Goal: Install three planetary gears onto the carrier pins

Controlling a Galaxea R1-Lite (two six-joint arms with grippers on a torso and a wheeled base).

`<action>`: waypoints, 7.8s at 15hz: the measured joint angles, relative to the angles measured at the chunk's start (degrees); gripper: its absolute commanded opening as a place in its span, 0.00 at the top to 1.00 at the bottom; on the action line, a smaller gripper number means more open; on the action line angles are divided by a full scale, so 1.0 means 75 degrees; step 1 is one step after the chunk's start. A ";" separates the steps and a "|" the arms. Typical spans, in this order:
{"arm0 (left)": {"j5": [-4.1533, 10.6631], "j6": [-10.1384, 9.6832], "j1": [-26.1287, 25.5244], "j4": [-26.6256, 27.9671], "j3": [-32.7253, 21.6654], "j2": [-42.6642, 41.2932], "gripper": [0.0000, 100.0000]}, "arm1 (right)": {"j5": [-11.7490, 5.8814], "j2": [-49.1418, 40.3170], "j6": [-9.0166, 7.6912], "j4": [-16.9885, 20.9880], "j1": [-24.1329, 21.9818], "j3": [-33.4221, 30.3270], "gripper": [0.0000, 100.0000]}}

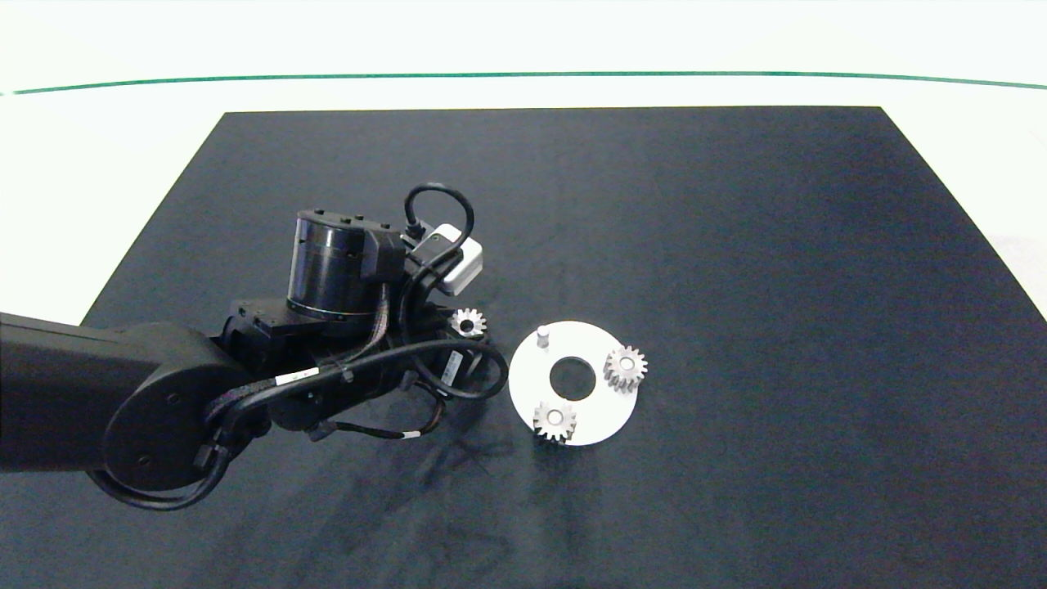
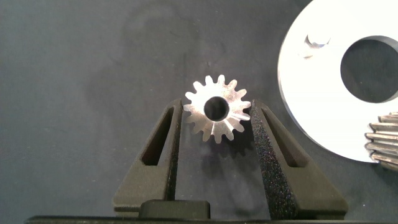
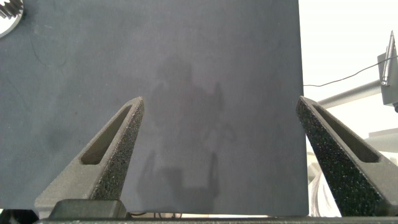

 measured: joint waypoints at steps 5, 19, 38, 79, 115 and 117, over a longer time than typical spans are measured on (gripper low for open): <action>-0.0003 0.0000 0.0044 0.0007 0.0015 -0.0011 0.00 | -0.0002 0.0000 0.0000 0.0000 0.0003 -0.0026 0.00; -0.0041 -0.0112 0.0333 -0.0076 -0.0011 0.0398 0.03 | 0.0000 -0.0023 0.0000 0.0011 0.0007 -0.0018 0.00; -0.0119 -0.0593 0.0283 -0.0317 -0.0089 0.0574 0.42 | -0.0005 -0.0015 0.0000 0.0008 0.0015 -0.0050 0.00; -0.0081 -0.0549 0.0198 -0.0427 -0.0044 0.0556 1.00 | -0.0002 0.0000 0.0000 -0.0013 0.0037 -0.0062 0.00; 0.0106 -0.0559 -0.1177 0.0166 -0.1349 0.1089 1.00 | -0.0002 0.0054 0.0011 -0.0003 0.0036 -0.0176 0.00; 0.0102 -0.0535 -0.1165 0.0158 -0.1352 0.1117 1.00 | -0.0002 0.0054 0.0011 0.0000 0.0036 -0.0179 0.00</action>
